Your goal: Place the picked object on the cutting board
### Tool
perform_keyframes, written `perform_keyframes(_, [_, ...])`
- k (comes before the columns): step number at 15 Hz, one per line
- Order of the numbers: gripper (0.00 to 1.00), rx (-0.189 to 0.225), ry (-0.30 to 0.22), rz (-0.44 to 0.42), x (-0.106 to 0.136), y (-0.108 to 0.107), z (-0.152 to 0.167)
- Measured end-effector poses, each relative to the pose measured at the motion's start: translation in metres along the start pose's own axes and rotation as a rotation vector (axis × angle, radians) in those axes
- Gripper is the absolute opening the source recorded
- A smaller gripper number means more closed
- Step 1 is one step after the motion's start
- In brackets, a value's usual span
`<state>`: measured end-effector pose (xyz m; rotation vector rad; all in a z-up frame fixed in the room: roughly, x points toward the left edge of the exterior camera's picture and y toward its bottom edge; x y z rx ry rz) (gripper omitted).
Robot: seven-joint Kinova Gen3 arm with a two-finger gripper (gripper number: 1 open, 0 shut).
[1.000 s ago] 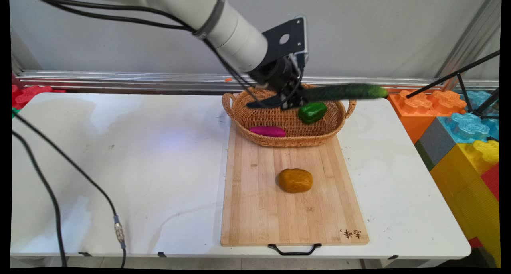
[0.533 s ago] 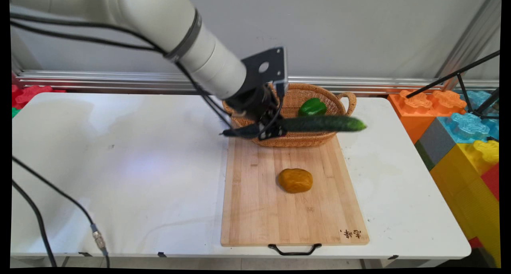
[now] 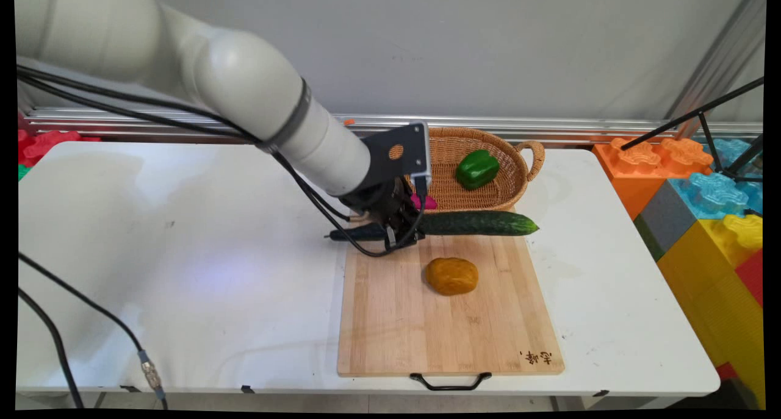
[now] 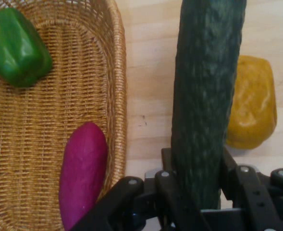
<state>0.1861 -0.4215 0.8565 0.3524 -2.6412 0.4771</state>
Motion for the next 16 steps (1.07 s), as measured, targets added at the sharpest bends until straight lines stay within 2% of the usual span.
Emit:
perform_keyframes(10, [0.00,0.030,-0.028,-0.051,-0.010,0.009,0.056])
perform_keyframes(11, [1.00,0.029,-0.028,-0.055,-0.010,0.010,0.060])
perform_keyframes(16, [1.00,0.013,-0.031,-0.070,-0.008,0.015,0.071])
